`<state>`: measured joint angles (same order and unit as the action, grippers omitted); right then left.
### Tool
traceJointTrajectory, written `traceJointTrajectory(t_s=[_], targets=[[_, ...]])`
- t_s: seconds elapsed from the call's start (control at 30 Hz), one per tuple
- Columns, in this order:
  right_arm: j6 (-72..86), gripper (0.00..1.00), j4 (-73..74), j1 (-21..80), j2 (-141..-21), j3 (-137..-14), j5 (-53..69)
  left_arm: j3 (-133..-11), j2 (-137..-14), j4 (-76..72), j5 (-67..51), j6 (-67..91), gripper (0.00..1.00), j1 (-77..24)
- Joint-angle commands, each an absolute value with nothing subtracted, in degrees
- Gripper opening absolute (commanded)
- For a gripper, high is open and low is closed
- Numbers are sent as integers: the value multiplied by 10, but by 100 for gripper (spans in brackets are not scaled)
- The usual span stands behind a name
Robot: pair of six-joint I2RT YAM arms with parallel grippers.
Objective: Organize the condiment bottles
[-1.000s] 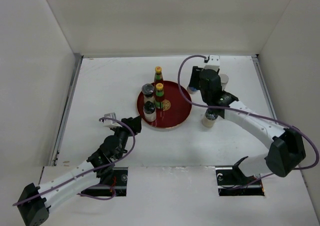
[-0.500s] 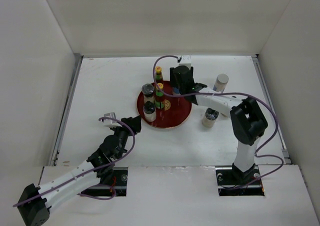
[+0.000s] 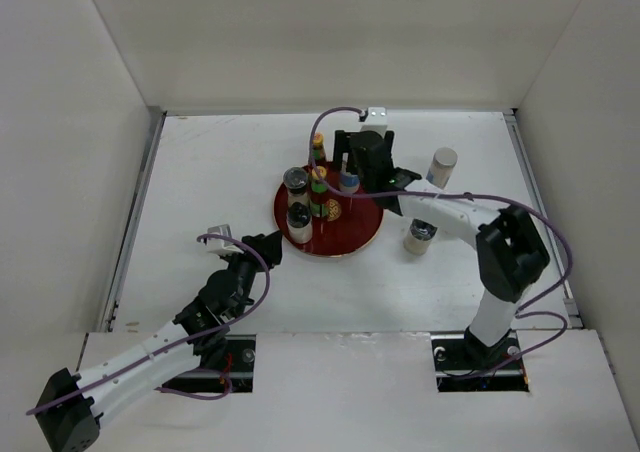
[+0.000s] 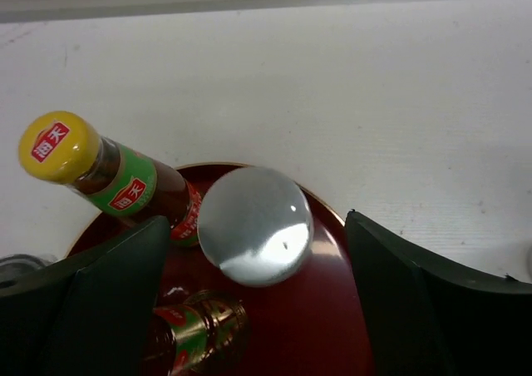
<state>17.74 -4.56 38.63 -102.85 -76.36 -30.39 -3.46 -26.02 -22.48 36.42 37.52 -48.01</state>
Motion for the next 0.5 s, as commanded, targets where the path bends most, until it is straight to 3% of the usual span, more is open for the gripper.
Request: traceJointTrajectory(t_s=[0.0, 0.23, 0.47], targets=[[178, 94, -87, 370, -934, -733, -312, -31, -249, -243, 355, 373, 53, -476], [174, 95, -69, 243, -853, -636, -323, -34, -252, -239, 346, 376, 53, -472], [155, 100, -12, 151, -874, -635, -308, -29, -248, -242, 346, 379, 54, -465]])
